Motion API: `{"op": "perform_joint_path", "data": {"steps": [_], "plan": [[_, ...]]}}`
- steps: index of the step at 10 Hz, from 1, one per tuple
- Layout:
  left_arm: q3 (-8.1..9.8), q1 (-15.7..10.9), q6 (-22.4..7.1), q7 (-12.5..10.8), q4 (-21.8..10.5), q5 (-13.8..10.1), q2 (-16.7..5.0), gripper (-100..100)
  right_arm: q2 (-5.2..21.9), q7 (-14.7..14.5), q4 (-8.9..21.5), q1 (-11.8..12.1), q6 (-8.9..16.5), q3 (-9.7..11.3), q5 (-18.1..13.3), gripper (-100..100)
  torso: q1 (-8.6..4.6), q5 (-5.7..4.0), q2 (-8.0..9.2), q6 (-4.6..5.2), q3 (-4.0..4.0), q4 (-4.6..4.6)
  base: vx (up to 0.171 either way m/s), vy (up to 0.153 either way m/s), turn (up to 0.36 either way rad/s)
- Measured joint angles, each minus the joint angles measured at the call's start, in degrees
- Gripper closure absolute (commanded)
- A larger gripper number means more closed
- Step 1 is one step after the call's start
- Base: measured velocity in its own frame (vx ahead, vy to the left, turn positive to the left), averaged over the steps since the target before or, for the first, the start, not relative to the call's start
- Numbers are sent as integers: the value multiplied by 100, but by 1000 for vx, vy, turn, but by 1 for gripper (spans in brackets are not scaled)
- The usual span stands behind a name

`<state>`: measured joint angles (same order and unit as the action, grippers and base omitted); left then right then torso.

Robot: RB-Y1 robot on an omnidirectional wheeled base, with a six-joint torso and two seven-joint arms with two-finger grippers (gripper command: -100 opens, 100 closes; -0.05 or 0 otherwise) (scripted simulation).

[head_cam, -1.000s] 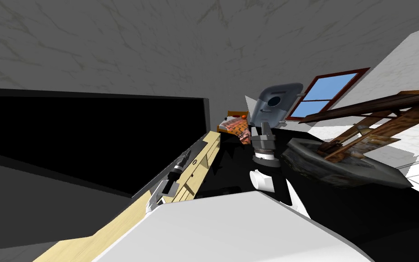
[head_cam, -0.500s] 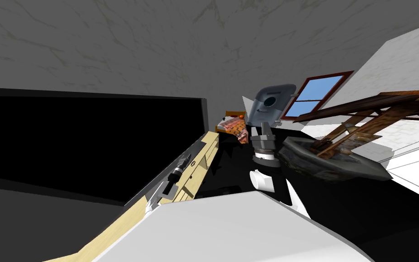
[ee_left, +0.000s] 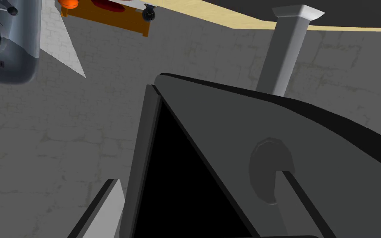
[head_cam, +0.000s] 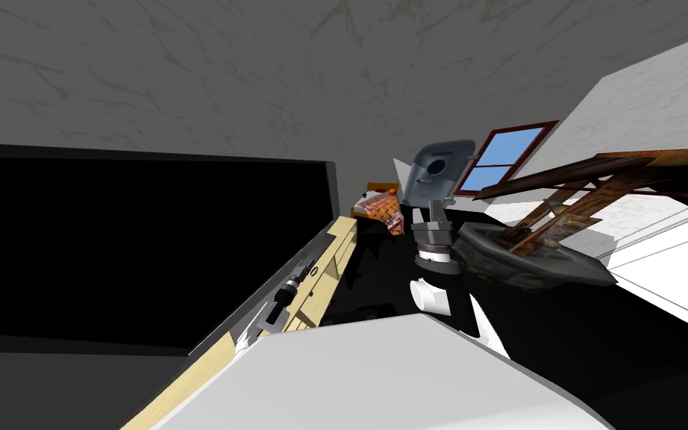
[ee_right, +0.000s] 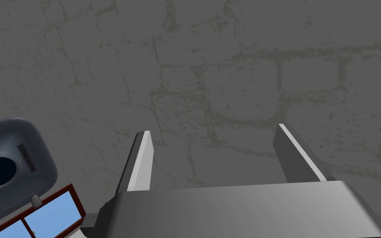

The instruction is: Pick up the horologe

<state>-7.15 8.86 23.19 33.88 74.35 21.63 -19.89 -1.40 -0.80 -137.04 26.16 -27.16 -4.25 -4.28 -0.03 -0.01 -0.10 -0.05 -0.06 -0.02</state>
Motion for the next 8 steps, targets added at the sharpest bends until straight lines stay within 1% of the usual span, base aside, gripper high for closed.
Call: {"op": "perform_joint_path", "data": {"steps": [1,3,4,5,6,7,8], "plan": [[-31,1,-30,41,-77,47,0,-100,0,0,0,0,0,0,0,0,0,0,1,-1,1,1,34,-4,-86],[-84,-29,-39,101,-345,144,-75,-100,0,0,0,0,0,0,0,0,1,0,0,-1,0,0,27,-5,-64],[-118,-60,-41,156,-523,216,-80,-100,0,0,0,0,0,0,0,0,0,0,0,1,0,0,45,-9,-100],[-176,-58,-60,167,-653,288,-199,-100,0,0,0,0,0,0,0,0,0,-1,-5,-1,-2,0,38,-3,-35],[-187,-88,-35,185,-842,323,-229,-100,0,0,0,0,0,0,0,0,1,0,-4,-1,-2,-1,35,-5,-65],[-234,-83,-64,217,-969,389,-256,-100,0,0,0,0,0,0,0,0,0,0,-3,0,-2,0,49,-19,-109],[-267,-140,-40,259,-1219,459,-306,-100,0,0,0,0,0,0,0,0,-4,-1,-7,0,-4,-1,57,-12,-90]]}}
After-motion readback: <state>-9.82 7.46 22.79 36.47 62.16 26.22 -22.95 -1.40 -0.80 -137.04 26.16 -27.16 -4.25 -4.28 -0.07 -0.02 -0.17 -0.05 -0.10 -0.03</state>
